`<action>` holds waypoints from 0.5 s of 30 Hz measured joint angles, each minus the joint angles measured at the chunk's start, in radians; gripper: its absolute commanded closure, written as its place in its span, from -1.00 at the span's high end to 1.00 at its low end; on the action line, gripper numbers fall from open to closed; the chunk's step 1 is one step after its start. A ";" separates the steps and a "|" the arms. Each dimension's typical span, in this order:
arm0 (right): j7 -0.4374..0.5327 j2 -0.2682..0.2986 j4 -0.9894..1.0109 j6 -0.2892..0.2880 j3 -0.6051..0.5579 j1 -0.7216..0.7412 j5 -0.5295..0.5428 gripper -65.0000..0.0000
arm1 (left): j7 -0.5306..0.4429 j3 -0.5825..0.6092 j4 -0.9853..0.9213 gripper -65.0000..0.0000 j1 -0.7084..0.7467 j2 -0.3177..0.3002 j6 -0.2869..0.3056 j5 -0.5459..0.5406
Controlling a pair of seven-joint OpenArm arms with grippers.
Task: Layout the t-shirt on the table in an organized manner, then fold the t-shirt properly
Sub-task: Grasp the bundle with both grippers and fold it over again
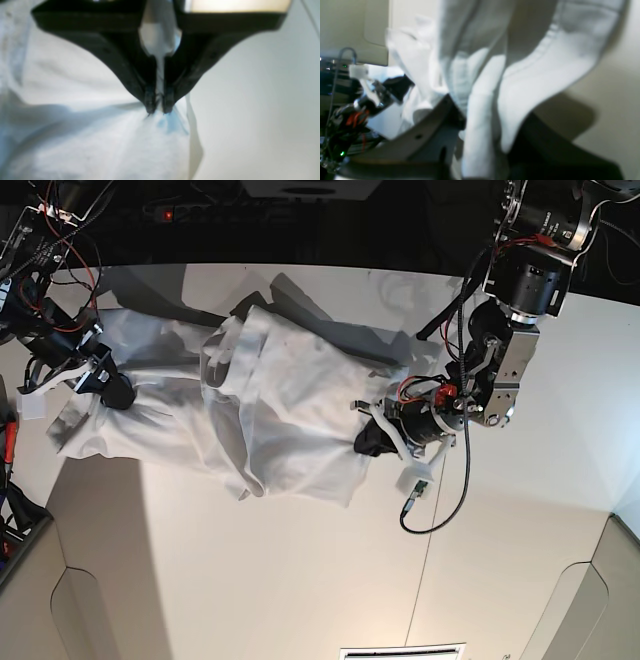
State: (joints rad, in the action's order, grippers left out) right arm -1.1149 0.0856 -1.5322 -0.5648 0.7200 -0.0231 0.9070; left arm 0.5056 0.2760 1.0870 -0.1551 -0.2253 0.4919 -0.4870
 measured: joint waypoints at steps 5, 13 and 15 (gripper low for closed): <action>-0.012 0.003 -0.122 0.000 -0.068 -0.002 0.000 -1.00 | 0.023 -0.012 0.135 -1.00 0.113 0.004 0.002 -0.019; -0.005 -0.124 -0.141 0.000 -0.330 -0.001 -0.064 -1.00 | 0.077 -0.012 0.233 -1.00 0.185 0.056 -0.010 0.008; -0.001 -0.166 -0.141 0.000 -0.397 -0.002 -0.085 -1.00 | 0.082 -0.012 0.233 -1.00 0.183 0.068 -0.010 0.012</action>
State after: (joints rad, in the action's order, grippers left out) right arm -1.1160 -0.0803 -1.6730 -0.5648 0.3225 -0.0250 0.8223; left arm 0.5877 0.2642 1.3201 0.0280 -0.1577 0.4824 -0.4747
